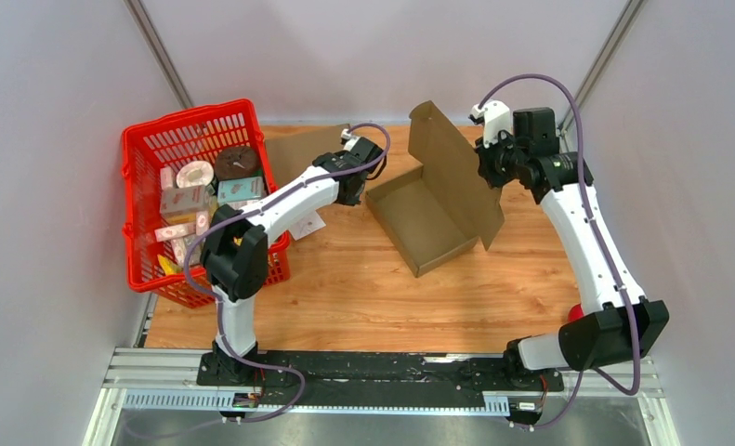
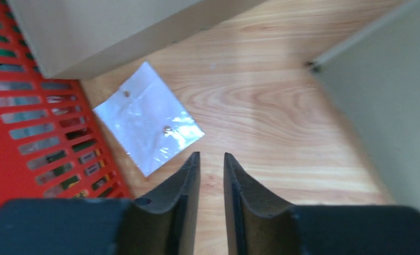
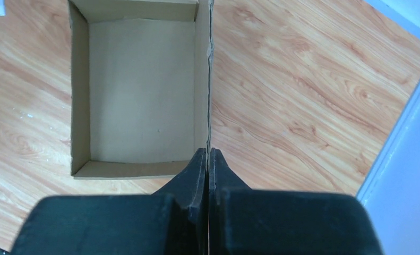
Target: Fold the paper box
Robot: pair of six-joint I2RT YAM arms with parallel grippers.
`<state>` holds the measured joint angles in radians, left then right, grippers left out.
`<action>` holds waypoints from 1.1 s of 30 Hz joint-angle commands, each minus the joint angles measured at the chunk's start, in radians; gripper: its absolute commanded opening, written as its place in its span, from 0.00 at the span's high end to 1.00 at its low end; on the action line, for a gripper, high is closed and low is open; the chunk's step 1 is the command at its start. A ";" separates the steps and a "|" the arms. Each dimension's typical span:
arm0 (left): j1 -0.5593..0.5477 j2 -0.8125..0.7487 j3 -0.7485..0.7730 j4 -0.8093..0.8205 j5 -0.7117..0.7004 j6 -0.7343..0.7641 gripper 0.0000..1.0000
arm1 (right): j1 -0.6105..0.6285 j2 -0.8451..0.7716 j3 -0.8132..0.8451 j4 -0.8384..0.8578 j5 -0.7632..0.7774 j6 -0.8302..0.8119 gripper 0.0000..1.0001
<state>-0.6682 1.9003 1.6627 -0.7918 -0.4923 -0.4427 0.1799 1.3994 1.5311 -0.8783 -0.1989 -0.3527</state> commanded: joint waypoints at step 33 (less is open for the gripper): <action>0.193 0.131 -0.282 -0.057 0.350 -0.205 1.00 | -0.014 -0.139 -0.101 0.107 0.039 0.058 1.00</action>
<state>-0.4126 2.0777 1.5196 -0.9264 -0.3012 -0.5968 0.1684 1.2682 1.4143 -0.8211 -0.1490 -0.3019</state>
